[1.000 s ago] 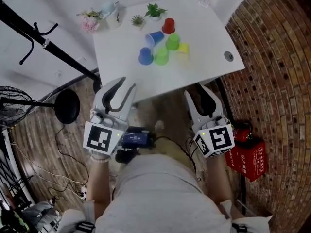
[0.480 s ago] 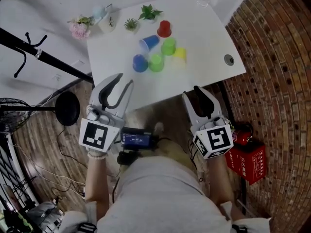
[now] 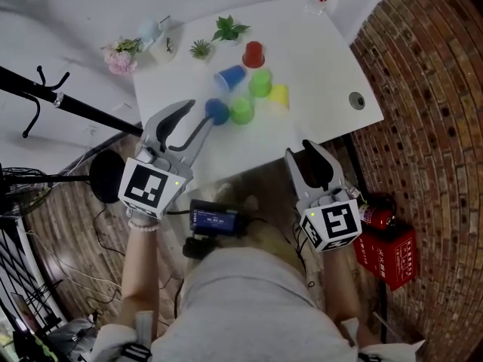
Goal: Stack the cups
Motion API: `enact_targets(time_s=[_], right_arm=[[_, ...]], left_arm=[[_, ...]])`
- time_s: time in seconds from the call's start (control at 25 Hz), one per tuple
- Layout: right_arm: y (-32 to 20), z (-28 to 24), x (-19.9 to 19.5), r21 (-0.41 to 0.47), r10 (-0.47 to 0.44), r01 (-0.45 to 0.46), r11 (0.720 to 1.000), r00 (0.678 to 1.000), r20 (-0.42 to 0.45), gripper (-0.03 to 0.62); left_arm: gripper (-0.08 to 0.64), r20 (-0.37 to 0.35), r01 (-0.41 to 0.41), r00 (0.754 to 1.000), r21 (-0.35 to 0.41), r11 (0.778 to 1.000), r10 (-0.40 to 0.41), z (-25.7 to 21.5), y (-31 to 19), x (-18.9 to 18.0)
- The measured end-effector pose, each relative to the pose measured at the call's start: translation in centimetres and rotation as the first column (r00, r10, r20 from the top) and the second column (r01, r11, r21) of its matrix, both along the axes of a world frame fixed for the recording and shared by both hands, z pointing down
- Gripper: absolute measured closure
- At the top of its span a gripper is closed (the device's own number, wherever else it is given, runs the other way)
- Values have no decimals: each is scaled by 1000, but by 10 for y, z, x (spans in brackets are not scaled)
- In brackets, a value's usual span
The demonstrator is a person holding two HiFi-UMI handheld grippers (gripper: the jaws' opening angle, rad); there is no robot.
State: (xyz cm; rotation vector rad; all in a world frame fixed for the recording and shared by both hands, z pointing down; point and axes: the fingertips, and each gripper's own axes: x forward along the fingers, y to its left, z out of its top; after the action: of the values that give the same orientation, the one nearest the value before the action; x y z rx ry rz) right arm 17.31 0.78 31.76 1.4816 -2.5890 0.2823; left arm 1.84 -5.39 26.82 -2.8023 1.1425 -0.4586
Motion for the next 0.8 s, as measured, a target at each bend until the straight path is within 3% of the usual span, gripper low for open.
enact_targets(time_s=[0.12, 0.4, 0.8], right_arm=[[-9, 2, 2, -8, 18, -18, 1000, 1000, 1, 463], [-28, 2, 6, -16, 53, -53, 998, 999, 9, 463], [-45, 16, 5, -58, 122, -121, 991, 993, 7, 463]], left_arm=[[405, 17, -46, 999, 15, 999, 46, 1, -23, 5], [391, 91, -64, 993, -56, 996, 69, 26, -72, 8], [363, 109, -126, 982, -245, 961, 157, 72, -127, 21]])
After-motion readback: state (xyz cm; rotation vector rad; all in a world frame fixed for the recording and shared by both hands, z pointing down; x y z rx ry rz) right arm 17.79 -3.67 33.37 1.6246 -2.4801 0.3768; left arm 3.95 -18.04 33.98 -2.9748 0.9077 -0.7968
